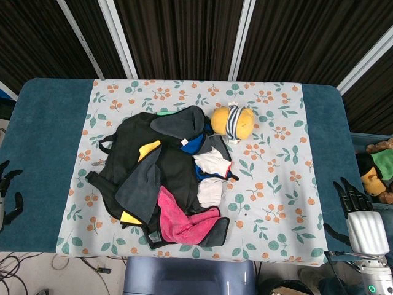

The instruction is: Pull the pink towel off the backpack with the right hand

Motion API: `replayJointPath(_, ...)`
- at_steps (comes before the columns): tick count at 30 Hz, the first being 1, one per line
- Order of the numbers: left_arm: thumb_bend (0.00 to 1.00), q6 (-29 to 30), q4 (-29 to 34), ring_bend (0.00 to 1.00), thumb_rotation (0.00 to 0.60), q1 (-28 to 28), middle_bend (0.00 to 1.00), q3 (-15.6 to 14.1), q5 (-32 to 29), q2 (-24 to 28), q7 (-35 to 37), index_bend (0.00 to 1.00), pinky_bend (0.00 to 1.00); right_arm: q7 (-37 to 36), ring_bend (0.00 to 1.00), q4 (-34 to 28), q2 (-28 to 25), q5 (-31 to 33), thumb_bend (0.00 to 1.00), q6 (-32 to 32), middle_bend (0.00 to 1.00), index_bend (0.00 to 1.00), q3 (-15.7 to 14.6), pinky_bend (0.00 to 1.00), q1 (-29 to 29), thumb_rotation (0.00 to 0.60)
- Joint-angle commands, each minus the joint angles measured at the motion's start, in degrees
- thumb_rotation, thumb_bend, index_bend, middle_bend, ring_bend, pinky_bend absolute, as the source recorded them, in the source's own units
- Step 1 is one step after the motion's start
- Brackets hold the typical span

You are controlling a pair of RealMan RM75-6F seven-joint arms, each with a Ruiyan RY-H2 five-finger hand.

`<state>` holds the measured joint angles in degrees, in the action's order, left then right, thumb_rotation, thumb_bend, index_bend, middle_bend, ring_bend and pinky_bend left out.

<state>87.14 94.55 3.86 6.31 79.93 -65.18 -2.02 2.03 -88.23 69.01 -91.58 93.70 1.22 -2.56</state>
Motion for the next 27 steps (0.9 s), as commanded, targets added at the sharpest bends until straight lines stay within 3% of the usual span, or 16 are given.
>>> replayJointPath(1, 0.59, -0.01, -0.05, 0.11, 0.600, 0.00, 0.06, -0.03, 0.05, -0.02, 0.01, 0.23, 0.01, -0.10, 0.14, 0.08, 0.04, 0.05, 0.19, -0.14, 0.03, 0.00, 0.09, 0.21, 0.05, 0.600)
replayJointPath(16, 0.59, 0.02, 0.02, 0.11, 0.600, 0.06, 0.06, -0.12, 0.29, -0.07, -0.17, 0.23, 0.01, -1.29, 0.14, -0.32, -0.15, -0.64, 0.19, -1.34, 0.03, 0.00, -0.16, 0.21, 0.04, 0.600)
replayJointPath(27, 0.59, -0.15, 0.35, 0.11, 0.600, 0.01, 0.06, -0.17, 0.08, -0.20, 0.20, 0.23, 0.01, -11.31, 0.14, -2.45, -1.08, -5.51, 0.19, -7.71, 0.03, 0.00, -4.27, 0.21, -2.70, 0.600)
